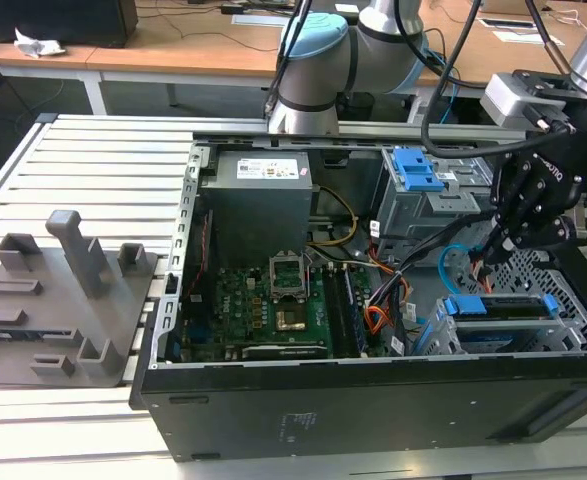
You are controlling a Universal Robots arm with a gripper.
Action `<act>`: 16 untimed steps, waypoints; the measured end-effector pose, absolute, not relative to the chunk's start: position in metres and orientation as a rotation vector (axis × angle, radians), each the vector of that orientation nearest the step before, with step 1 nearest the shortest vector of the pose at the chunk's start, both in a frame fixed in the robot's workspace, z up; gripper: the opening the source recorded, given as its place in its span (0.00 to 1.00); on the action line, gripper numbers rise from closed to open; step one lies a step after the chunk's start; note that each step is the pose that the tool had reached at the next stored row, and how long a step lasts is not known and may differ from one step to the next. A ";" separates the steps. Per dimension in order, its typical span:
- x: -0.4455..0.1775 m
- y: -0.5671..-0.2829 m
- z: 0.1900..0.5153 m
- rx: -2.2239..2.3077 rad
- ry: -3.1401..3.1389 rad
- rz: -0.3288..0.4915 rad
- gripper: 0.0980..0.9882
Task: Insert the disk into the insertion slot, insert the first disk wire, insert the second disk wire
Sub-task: 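Insert the first disk wire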
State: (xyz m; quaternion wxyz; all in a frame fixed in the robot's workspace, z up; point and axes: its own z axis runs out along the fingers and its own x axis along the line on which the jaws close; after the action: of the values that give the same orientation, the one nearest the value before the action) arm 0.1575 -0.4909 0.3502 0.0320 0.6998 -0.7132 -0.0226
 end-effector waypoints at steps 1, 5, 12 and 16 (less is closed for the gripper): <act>0.158 -0.491 0.350 2.155 -2.196 -0.070 0.07; 0.165 -0.494 0.350 2.155 -2.196 -0.070 0.07; 0.165 -0.528 0.350 2.155 -2.196 -0.070 0.07; 0.169 -0.533 0.349 2.155 -2.196 -0.070 0.07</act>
State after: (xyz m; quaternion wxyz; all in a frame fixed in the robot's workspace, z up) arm 0.1686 -0.5325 0.3489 0.0322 0.6998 -0.7132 -0.0228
